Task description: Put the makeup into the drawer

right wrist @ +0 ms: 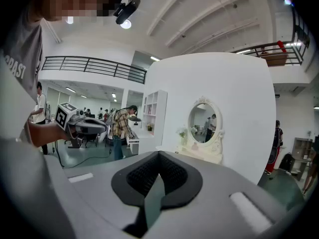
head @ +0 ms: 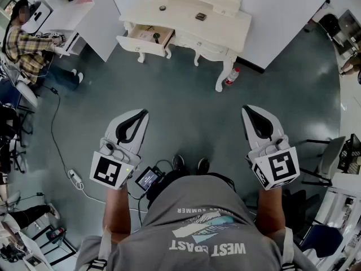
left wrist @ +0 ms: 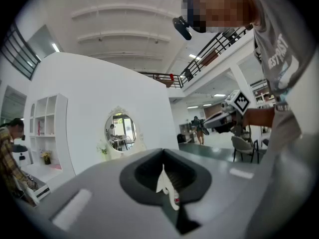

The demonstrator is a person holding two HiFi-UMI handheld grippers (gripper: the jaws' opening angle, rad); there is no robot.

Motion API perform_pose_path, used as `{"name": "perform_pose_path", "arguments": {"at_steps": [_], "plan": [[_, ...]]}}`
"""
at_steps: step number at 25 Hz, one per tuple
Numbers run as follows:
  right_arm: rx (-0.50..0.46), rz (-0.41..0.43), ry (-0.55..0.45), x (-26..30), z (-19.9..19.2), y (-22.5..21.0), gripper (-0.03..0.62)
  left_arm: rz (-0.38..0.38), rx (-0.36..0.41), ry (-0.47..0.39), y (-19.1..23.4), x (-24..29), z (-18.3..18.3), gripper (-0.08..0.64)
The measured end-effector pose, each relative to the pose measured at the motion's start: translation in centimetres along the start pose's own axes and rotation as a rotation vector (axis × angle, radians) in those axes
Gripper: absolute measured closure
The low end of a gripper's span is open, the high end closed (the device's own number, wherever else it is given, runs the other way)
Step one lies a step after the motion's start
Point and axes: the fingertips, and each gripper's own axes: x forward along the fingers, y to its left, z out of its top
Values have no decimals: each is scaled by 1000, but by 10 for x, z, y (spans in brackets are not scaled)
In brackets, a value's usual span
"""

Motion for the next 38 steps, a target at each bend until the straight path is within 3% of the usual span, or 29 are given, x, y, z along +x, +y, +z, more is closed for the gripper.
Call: {"name": "perform_pose_path", "arguments": {"at_steps": [14, 23, 30, 38], "plan": [[11, -35, 20, 24, 3, 23, 592, -44, -7, -22, 32, -7, -15, 558], [88, -59, -3, 41, 7, 30, 591, -95, -18, -38, 51, 3, -26, 558], [98, -87, 14, 64, 0, 1, 591, -100, -26, -21, 68, 30, -32, 558], [114, -35, -3, 129, 0, -50, 591, -54, -24, 22, 100, 85, -35, 558]]}}
